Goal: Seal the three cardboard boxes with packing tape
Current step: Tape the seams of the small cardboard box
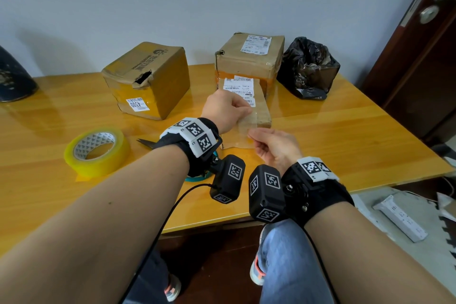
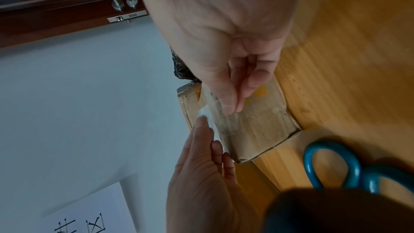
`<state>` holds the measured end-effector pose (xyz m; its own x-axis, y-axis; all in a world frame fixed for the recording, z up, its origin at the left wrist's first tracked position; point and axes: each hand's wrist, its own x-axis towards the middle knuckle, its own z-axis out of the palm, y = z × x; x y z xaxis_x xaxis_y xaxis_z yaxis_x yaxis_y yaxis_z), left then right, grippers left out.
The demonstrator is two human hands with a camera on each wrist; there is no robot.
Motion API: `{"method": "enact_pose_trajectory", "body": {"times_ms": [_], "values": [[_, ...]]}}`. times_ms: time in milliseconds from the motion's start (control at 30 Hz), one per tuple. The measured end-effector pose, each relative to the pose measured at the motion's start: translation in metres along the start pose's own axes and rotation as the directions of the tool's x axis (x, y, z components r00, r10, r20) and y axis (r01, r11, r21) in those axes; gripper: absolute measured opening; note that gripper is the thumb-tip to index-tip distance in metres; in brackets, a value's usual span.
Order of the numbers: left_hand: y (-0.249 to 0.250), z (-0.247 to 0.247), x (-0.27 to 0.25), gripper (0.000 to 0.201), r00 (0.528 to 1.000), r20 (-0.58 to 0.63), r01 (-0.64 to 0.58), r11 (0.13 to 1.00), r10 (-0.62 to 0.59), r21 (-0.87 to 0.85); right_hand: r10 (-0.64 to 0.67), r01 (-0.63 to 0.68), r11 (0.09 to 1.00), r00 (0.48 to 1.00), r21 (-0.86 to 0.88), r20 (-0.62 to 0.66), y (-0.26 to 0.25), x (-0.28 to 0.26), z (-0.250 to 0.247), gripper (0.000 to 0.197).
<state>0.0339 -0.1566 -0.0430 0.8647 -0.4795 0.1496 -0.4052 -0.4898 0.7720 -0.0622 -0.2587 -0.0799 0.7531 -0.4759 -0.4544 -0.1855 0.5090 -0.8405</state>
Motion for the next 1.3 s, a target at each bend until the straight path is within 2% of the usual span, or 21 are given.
{"method": "enact_pose_trajectory", "body": {"times_ms": [600, 900, 1300], "values": [[0.002, -0.0011, 0.0011, 0.008, 0.999, 0.032, 0.007, 1.0, -0.008, 0.027, -0.002, 0.001, 1.0, 0.999, 0.024, 0.034, 0.0026, 0.0043, -0.0025, 0.018], [0.0049, -0.0009, 0.002, 0.006, 0.998, 0.048, 0.044, 0.999, -0.044, -0.001, 0.005, -0.007, 1.0, 0.999, 0.031, 0.04, 0.0029, 0.0047, -0.0043, 0.014], [0.0005, 0.0045, 0.0033, 0.01, 0.999, 0.015, 0.033, 0.999, -0.033, -0.014, -0.031, 0.03, 1.0, 0.998, 0.006, 0.046, 0.0049, 0.0048, -0.0039, 0.014]]}}
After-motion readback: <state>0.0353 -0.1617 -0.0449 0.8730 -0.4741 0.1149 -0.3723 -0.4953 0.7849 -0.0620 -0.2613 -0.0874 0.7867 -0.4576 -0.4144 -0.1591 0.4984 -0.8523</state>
